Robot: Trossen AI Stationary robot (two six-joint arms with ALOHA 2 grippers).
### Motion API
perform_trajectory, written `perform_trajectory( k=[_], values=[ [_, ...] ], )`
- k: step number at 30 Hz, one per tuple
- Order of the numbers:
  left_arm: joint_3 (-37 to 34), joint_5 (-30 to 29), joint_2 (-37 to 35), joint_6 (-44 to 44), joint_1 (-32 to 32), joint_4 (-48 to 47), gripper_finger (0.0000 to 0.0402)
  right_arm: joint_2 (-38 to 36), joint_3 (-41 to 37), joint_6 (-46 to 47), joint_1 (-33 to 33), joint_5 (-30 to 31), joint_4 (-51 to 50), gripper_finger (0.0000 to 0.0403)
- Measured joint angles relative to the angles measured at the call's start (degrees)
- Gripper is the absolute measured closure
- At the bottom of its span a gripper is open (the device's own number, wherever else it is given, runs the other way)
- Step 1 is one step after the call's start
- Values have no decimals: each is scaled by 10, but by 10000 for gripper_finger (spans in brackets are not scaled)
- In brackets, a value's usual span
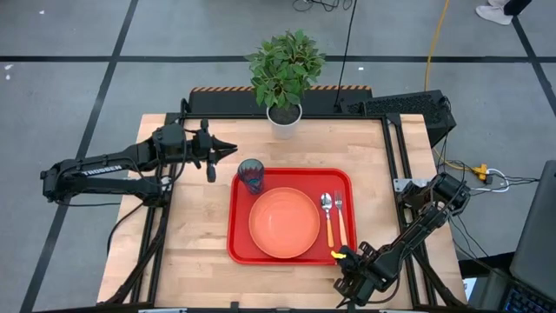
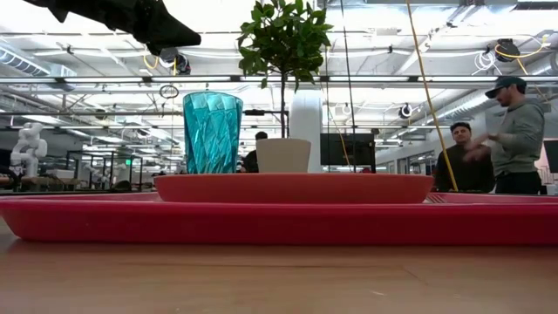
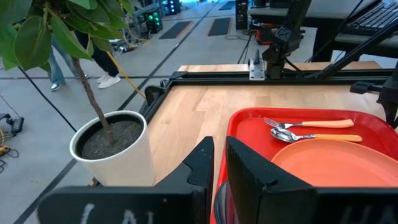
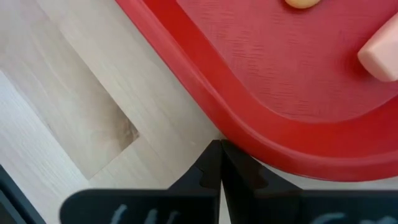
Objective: Pick and place plate/cup/fork/spoon on tray
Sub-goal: Adjust the red tray
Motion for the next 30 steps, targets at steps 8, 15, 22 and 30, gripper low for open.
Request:
perform_trajectory(
  k=[8, 15, 22, 30],
  values=[
    [0, 0, 0, 0, 0, 0, 355, 1, 0, -16, -6, 4, -4, 403],
    [0, 0, 0, -2, 0, 0, 355, 2, -1, -30, -11, 10, -9, 403],
    [0, 0, 0, -2, 0, 0, 355, 3, -1, -51, -17, 18, -8, 403],
    [0, 0, 0, -2, 0, 0, 355, 3, -2, -62, -20, 23, -10, 403]
  ],
)
